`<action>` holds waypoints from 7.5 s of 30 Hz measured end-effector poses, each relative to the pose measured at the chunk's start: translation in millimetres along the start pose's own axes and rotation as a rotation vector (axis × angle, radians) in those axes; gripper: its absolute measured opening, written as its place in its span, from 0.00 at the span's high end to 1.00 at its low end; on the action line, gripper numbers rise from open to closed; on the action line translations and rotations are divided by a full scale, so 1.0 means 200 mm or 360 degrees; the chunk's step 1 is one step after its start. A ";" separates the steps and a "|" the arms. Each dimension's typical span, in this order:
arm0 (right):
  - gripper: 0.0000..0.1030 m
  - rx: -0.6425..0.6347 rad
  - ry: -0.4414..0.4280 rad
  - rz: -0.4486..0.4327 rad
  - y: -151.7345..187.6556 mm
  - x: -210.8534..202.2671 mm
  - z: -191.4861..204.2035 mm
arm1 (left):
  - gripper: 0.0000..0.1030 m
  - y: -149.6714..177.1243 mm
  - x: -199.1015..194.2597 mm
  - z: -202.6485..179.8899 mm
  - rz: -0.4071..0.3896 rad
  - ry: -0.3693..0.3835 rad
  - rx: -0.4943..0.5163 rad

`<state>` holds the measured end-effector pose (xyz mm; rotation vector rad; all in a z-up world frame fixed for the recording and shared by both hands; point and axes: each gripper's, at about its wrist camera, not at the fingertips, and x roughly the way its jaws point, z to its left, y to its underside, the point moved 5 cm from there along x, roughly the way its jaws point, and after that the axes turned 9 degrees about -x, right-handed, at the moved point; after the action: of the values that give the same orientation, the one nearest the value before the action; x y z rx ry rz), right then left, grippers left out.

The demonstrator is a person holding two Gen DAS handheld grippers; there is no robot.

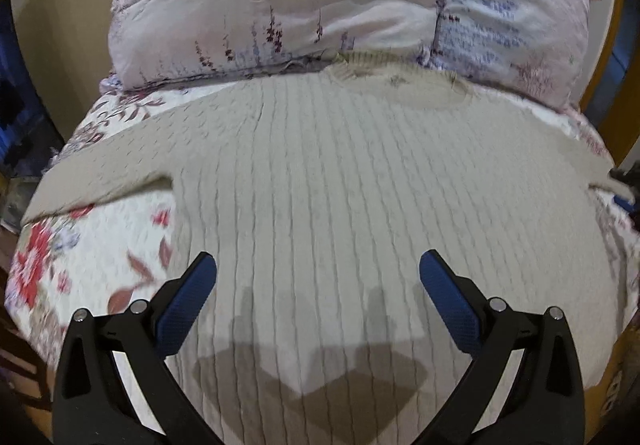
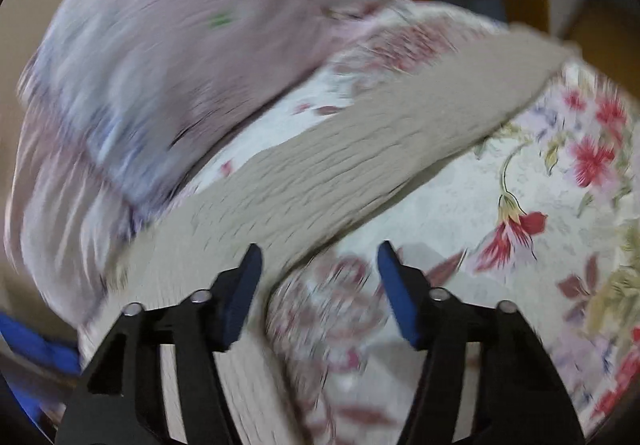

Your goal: Fold small clothes

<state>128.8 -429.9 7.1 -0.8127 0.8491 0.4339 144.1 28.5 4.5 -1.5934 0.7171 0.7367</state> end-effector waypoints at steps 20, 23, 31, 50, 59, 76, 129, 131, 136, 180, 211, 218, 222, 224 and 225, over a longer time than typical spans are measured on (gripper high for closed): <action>0.79 0.0416 0.0170 -0.0156 -0.21 0.08 -0.38 | 0.02 -0.29 0.26 0.02 0.0023 0.0265 -0.0119; 0.87 0.0393 0.0212 -0.0157 -0.23 0.09 -0.39 | 0.02 -0.30 0.27 0.03 0.0011 0.0295 -0.0143; 0.90 -0.0009 0.0260 -0.0361 -0.31 -0.06 -0.07 | 0.02 -0.33 0.29 0.07 0.0022 0.0413 -0.0236; 0.76 -0.0652 -0.0338 0.0222 0.36 0.30 0.88 | 0.02 -0.30 0.23 0.00 0.0010 0.0640 -0.0251; 0.52 -0.0041 -0.0286 0.0085 0.19 0.19 0.50 | 0.02 -0.29 0.22 0.01 0.0042 0.0711 -0.0297; 0.91 -0.0751 -0.0276 -0.0318 0.17 0.02 1.21 | 0.02 -0.31 0.17 0.12 -0.0005 0.0785 -0.0438; 0.45 -0.0157 -0.0011 -0.0019 0.38 0.09 0.52 | 0.32 -0.35 0.29 0.39 0.0065 0.0706 -0.0771; 0.45 -0.0193 -0.0060 0.0010 0.42 0.08 0.56 | 0.32 -0.31 0.22 0.55 0.0014 0.0680 -0.0838; 0.45 -0.0273 -0.0192 0.0101 0.51 0.10 0.67 | 0.34 -0.21 0.11 1.07 -0.0101 0.0546 -0.1210; 0.44 -0.0592 -0.0326 0.0187 0.63 0.05 0.88 | 0.70 -0.38 0.44 0.09 0.0250 0.1060 -0.0920; 0.44 -0.0603 -0.0255 0.0123 0.44 0.06 0.83 | 0.50 -0.52 0.28 -0.61 0.0296 0.1359 -0.0271; 0.47 -0.0532 -0.0344 0.0201 0.34 0.13 0.82 | 0.31 -0.47 0.27 -0.14 0.0192 0.1028 -0.0423; 0.60 -0.0473 -0.0307 0.0228 0.28 0.23 0.81 | 0.31 -0.41 0.29 0.17 0.0125 0.0751 -0.0505; 0.63 -0.0429 -0.0320 0.0296 0.27 0.32 0.80 | 0.31 -0.38 0.28 0.28 0.0109 0.0699 -0.0539; 0.64 -0.0415 -0.0316 0.0319 0.28 0.35 0.80 | 0.31 -0.36 0.27 0.34 0.0096 0.0670 -0.0544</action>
<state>213.7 -268.9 -10.4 -0.9095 0.6992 0.8019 228.6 102.3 -2.4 -2.0804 0.9844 0.5926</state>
